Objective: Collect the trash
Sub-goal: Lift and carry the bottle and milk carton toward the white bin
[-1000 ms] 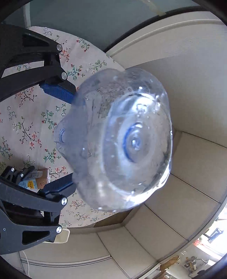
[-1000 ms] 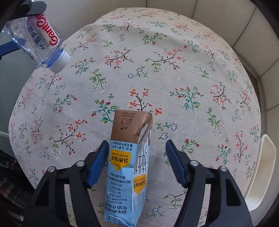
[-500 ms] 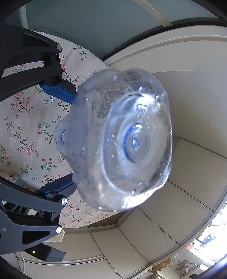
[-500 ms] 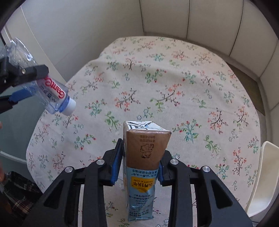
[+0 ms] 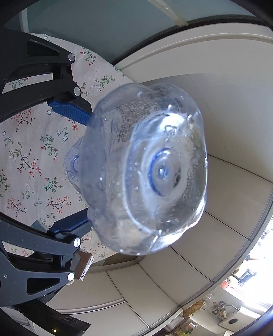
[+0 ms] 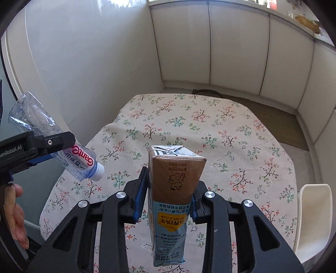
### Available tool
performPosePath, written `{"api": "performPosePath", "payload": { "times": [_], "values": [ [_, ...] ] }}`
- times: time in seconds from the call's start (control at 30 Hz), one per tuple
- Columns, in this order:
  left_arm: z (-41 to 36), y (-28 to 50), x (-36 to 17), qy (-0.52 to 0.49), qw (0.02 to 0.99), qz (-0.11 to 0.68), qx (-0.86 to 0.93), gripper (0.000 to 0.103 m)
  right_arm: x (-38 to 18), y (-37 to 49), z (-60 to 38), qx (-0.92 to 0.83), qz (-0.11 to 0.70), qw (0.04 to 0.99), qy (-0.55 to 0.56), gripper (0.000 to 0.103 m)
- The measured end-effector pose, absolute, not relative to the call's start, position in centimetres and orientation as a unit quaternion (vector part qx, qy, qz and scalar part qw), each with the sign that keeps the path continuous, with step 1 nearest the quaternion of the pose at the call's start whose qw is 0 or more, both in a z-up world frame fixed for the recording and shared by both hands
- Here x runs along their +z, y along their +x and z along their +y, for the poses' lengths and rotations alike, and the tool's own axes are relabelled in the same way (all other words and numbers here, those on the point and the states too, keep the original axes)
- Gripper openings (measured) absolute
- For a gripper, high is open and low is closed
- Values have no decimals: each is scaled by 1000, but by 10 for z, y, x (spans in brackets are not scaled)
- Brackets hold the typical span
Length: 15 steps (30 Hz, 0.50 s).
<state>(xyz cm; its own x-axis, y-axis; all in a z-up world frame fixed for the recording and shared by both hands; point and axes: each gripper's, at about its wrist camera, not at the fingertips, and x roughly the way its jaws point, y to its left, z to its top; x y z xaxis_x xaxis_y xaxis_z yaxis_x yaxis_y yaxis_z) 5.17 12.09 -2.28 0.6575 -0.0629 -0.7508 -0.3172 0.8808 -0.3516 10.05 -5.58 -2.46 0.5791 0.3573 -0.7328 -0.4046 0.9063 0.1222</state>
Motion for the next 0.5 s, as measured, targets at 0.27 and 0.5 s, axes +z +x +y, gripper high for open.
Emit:
{"api": "performPosePath", "payload": {
  "times": [0.27,0.5],
  "values": [
    [102,53,-14,-223,892,390,59,73,-3,100,-81,185,369,911,-15,33],
    [92,56,-9,-225,894,385,44,73,10,97,-105,158,345,925,-9,33]
  ]
}}
